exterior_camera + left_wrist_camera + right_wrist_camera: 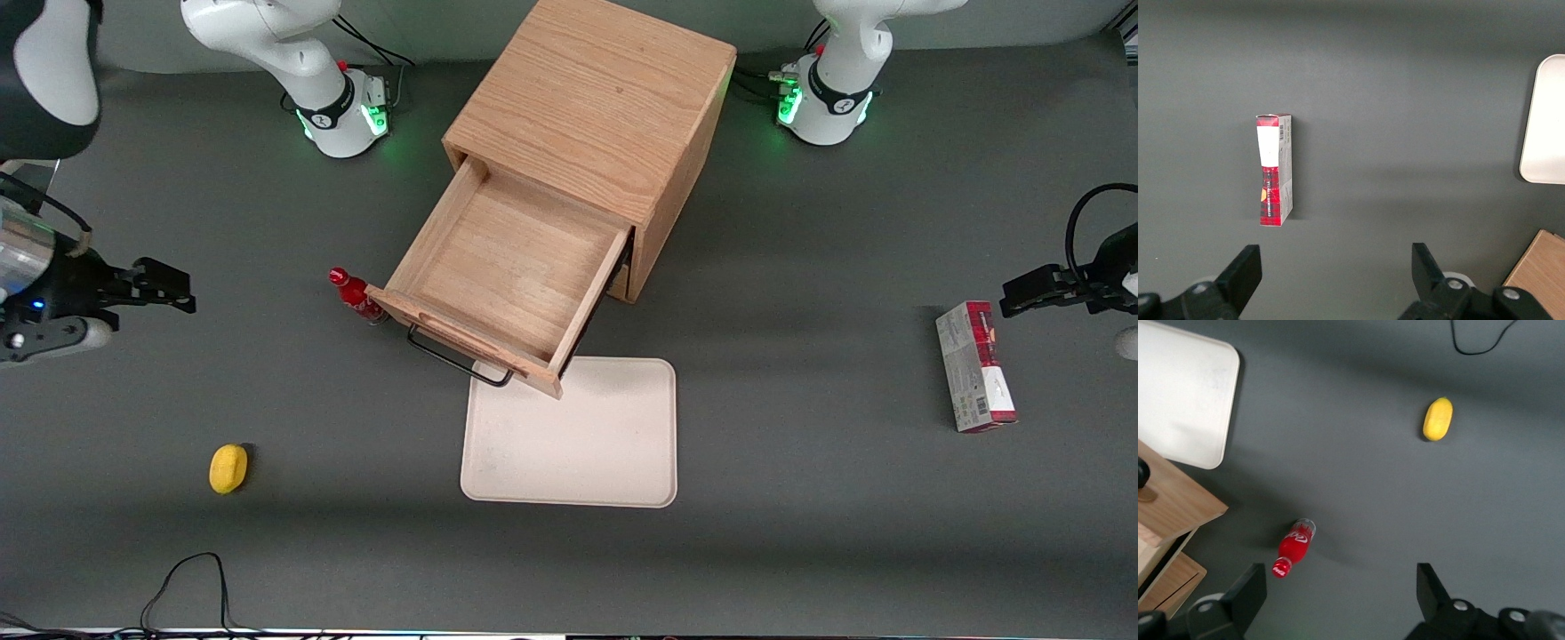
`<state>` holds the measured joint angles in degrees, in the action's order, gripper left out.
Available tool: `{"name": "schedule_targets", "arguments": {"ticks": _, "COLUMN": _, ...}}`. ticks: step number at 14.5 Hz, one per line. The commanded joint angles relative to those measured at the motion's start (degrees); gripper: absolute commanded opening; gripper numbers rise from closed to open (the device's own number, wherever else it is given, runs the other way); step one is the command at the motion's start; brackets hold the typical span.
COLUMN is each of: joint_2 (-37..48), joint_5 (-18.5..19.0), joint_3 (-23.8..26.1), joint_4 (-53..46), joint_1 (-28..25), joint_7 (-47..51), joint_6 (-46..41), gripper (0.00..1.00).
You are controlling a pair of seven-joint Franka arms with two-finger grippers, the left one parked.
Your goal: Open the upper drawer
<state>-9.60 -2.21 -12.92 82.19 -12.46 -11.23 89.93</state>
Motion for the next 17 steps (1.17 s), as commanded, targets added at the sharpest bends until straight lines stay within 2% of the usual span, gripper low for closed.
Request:
{"name": "schedule_targets", "arguments": {"ticks": 1, "joint_2": 5.3, "joint_5": 1.3, "joint_3": 8.1, "joint_4": 7.2, "joint_1": 8.8, "joint_7": 2.1, "joint_6": 3.7, "gripper": 1.0}}
{"name": "schedule_targets", "arguments": {"ticks": 14, "joint_2": 6.6, "joint_5": 1.7, "joint_3": 7.9, "joint_4": 9.6, "joint_1": 10.4, "joint_7": 1.6, "joint_6": 6.4, "gripper": 1.0}}
{"name": "schedule_targets", "arguments": {"ticks": 17, "joint_2": 6.6, "joint_5": 3.1, "joint_3": 7.8, "joint_4": 9.5, "joint_1": 10.5, "joint_7": 1.9, "joint_6": 6.3, "gripper": 1.0}}
